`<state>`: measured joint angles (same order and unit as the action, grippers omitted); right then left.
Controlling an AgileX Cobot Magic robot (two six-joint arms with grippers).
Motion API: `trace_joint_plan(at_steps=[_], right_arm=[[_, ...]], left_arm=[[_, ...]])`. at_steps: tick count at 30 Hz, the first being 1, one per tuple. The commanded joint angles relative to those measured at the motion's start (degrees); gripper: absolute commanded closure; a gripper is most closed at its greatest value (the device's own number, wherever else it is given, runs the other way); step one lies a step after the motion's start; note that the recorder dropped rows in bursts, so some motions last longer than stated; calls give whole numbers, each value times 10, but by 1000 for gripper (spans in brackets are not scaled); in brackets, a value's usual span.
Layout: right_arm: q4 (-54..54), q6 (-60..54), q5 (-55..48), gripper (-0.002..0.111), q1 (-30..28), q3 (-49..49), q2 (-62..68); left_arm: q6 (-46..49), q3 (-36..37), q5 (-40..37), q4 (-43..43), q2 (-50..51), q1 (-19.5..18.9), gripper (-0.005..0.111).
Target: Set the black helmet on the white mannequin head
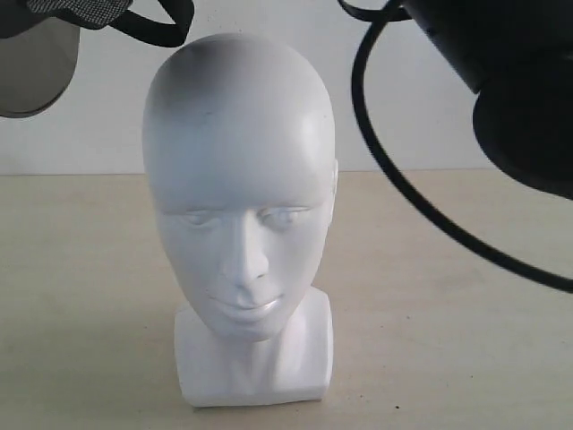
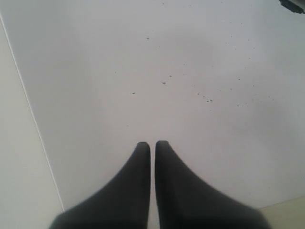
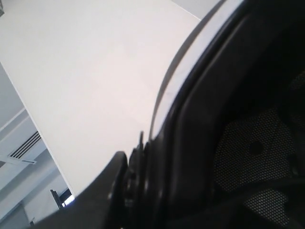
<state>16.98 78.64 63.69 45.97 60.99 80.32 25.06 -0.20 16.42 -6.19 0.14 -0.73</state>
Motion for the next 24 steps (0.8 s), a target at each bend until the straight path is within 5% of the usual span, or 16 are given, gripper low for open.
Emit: trace_joint_plan(at_steps=[1,24], right_arm=[[-9,-11,63,109,0,14,11],[-2,7,63,109,-1,-7,31]], left_arm=[[0,2,3,-2,-1,1,102],[0,2,3,-2,-1,1,102]])
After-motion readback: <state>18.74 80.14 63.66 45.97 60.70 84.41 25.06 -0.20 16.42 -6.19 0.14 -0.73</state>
